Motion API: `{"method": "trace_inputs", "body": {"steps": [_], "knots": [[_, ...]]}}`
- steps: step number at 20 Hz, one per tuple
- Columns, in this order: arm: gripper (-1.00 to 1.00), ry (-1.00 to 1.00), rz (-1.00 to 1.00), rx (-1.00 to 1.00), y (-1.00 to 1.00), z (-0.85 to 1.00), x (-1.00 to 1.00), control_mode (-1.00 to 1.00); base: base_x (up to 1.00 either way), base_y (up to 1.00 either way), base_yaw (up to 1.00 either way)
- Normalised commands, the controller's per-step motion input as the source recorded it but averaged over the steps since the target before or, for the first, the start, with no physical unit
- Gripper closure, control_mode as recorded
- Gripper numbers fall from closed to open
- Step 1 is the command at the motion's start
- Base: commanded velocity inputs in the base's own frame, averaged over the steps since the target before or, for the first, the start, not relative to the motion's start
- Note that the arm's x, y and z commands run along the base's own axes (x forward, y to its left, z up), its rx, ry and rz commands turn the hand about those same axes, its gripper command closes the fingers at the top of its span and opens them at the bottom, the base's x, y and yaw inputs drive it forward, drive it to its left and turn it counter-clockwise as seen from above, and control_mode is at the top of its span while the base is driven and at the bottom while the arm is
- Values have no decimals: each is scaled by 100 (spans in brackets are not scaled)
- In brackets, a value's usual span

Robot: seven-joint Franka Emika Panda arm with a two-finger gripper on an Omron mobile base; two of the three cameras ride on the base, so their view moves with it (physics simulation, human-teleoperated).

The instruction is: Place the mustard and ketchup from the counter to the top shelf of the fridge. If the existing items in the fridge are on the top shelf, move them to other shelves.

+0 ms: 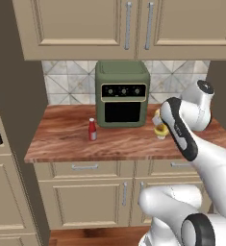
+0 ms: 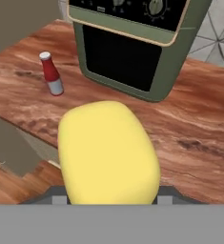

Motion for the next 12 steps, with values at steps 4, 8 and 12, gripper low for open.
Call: {"method": "trace_inputs", "body": {"steps": [4,8,12], "knots": [[100,0,0,-2,34,100,-99,-100,0,0,0],[100,0,0,0,30,100,-100,-100,0,0,0],[100,-12,0,0,28,98,-99,-100,0,0,0]]}}
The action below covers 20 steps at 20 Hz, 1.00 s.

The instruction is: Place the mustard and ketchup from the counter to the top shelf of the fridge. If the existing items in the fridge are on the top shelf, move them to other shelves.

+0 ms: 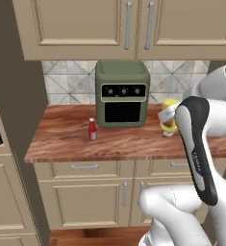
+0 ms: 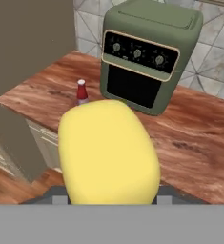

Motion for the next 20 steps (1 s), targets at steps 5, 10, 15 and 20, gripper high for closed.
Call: {"method": "trace_inputs", "body": {"steps": [5,10,15,20], "knots": [[100,-18,-4,0,24,67,-87,-100,0,0,0],[100,-2,-9,9,1,21,-58,-100,0,0,0],[100,0,-5,4,-1,0,-12,-100,0,0,0],[100,0,0,0,0,-1,-44,-100,0,0,0]]}}
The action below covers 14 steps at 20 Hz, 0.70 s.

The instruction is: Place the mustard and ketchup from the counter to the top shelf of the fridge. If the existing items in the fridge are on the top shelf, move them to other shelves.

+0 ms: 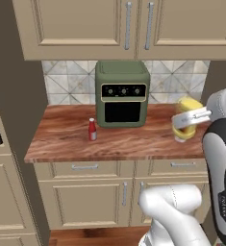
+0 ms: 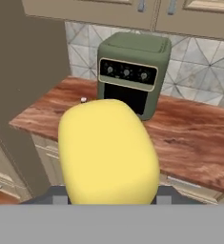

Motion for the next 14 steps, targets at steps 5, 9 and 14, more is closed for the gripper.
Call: {"method": "trace_inputs", "body": {"steps": [5,9,14], "knots": [[100,0,0,0,0,0,0,100,-100,-20,-4],[100,0,0,0,0,0,0,100,-100,-52,-15],[100,0,0,0,0,0,0,100,-100,-87,-28]]}}
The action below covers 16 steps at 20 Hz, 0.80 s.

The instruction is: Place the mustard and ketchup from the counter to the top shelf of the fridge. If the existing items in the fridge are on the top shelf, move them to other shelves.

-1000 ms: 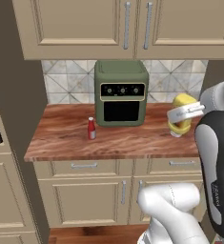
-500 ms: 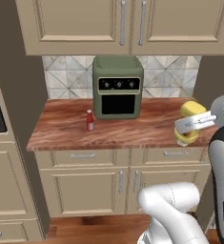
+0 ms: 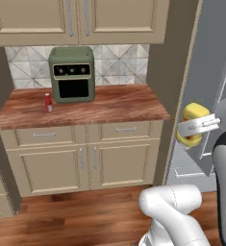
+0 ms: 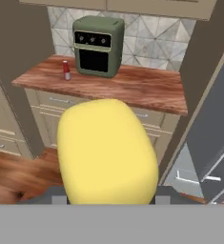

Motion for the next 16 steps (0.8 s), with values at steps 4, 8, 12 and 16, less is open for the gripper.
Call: {"method": "trace_inputs", "body": {"steps": [4,8,12,16], "knots": [[100,0,0,0,0,0,0,100,-82,-100,-40],[100,0,0,0,0,0,0,100,-34,-100,-42],[100,0,0,0,0,0,0,100,-2,-100,-35],[100,0,0,0,0,0,0,100,25,-82,-12]]}}
